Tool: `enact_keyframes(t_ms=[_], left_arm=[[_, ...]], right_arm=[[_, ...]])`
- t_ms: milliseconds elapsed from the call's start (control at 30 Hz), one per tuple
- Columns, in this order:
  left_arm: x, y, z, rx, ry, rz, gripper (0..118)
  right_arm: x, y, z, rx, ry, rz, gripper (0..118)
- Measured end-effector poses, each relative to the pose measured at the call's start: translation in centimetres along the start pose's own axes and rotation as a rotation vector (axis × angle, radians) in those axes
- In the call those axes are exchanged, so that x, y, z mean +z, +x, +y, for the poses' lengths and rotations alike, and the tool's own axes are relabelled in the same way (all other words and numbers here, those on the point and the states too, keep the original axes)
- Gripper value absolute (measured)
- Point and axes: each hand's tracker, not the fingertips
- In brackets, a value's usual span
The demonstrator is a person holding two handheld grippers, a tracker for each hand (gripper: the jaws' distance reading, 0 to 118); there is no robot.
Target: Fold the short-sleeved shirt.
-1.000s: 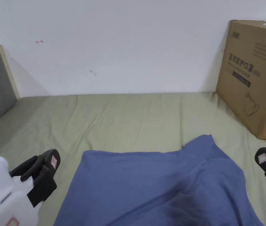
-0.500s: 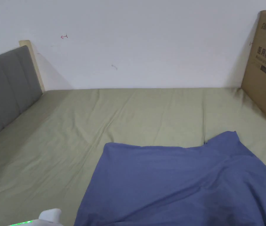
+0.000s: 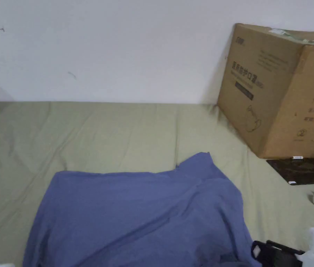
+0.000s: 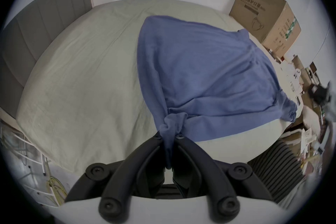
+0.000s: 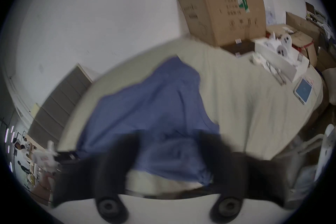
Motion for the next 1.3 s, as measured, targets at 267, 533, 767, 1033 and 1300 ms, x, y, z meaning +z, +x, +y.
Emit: enact_keyframes(t_ms=[267, 533, 767, 1033, 1300], left_arm=[[2.7, -0.2, 0.7, 0.116, 0.045, -0.053, 5], [3.0, 0.1, 0.4, 0.127, 0.025, -0.046, 5], [3.1, -0.2, 0.5, 0.158, 0.006, -0.085, 5], [6.8, 0.4, 0.0, 0.127, 0.05, -0.114, 5], [5.3, 1.1, 8.2, 0.089, 0.044, -0.095, 5]], right_arm=[[-9.5, 3.3, -3.6, 0.247, -0.434, -0.22, 112], [-6.4, 3.5, -3.2, 0.247, -0.372, -0.161, 41], [-2.0, 3.9, -2.2, 0.21, -0.297, -0.091, 3], [4.9, 3.1, -0.4, 0.177, -0.152, -0.069, 3], [2.3, -0.6, 7.2, 0.15, -0.089, -0.063, 3]])
